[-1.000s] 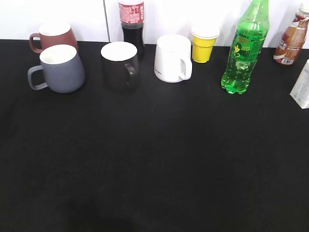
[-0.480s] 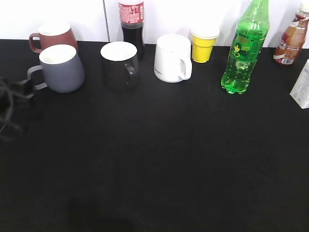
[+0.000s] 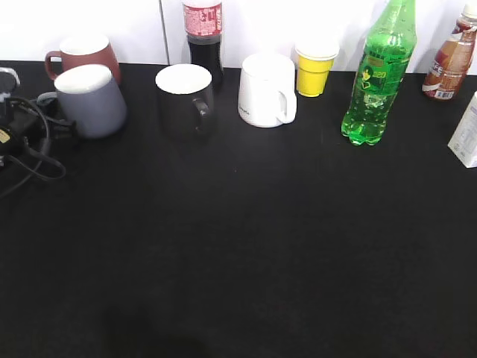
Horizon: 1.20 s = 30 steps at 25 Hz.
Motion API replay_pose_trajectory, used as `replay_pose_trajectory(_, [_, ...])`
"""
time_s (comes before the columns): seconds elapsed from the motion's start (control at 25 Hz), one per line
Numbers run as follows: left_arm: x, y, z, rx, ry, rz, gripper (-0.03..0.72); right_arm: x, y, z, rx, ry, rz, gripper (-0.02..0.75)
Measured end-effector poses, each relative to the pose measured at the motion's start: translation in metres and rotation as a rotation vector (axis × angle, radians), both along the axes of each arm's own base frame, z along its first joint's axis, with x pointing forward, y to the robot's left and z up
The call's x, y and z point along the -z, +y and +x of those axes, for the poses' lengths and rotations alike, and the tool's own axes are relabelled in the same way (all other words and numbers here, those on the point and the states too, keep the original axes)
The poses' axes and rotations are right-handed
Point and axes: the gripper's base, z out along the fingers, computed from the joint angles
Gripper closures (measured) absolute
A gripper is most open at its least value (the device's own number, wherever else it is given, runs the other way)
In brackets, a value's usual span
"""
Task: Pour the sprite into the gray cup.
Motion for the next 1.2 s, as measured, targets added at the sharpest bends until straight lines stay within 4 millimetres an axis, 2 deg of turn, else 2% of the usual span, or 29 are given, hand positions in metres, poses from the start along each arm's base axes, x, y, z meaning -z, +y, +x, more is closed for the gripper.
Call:
replay_pose_trajectory(0.24, [-0.003, -0.002, 0.001, 0.026, -0.041, 0.008, 0.651, 0.000, 0.000, 0.000, 0.000, 0.000, 0.000, 0.152])
replay_pose_trajectory(0.36, [-0.026, -0.002, -0.002, 0.027, -0.117, 0.003, 0.651, 0.000, 0.000, 0.000, 0.000, 0.000, 0.000, 0.152])
replay_pose_trajectory(0.44, [-0.043, -0.002, -0.021, 0.040, -0.149, 0.004, 0.651, 0.000, 0.000, 0.000, 0.000, 0.000, 0.000, 0.152])
replay_pose_trajectory(0.52, [-0.055, -0.005, -0.048, 0.087, -0.160, 0.021, 0.651, 0.000, 0.000, 0.000, -0.003, 0.000, 0.005, 0.152])
replay_pose_trajectory(0.68, [-0.062, -0.017, -0.090, 0.272, -0.204, 0.077, 0.651, 0.000, 0.000, 0.000, 0.000, 0.000, 0.000, 0.152])
replay_pose_trajectory(0.84, [-0.059, -0.035, -0.104, 0.499, -0.226, 0.137, 0.651, 0.000, 0.002, 0.000, -0.012, -0.002, 0.017, 0.152])
replay_pose_trajectory(0.92, [-0.058, -0.038, -0.106, 0.536, -0.218, 0.125, 0.651, -0.012, 0.002, 0.003, -0.017, -0.087, 0.021, 0.152])
replay_pose_trajectory(1.0, [-0.058, -0.040, -0.107, 0.556, -0.219, 0.119, 0.652, -0.027, 0.001, 0.024, -0.013, -0.246, 0.018, 0.152])
replay_pose_trajectory(1.04, [-0.058, -0.040, -0.107, 0.556, -0.218, 0.119, 0.652, -0.026, -0.001, 0.041, -0.010, -0.299, 0.019, 0.152])
replay_pose_trajectory(1.2, [-0.058, -0.040, -0.107, 0.556, -0.216, 0.116, 0.652, 0.001, -0.007, 0.115, 0.009, -0.398, 0.006, 0.152])
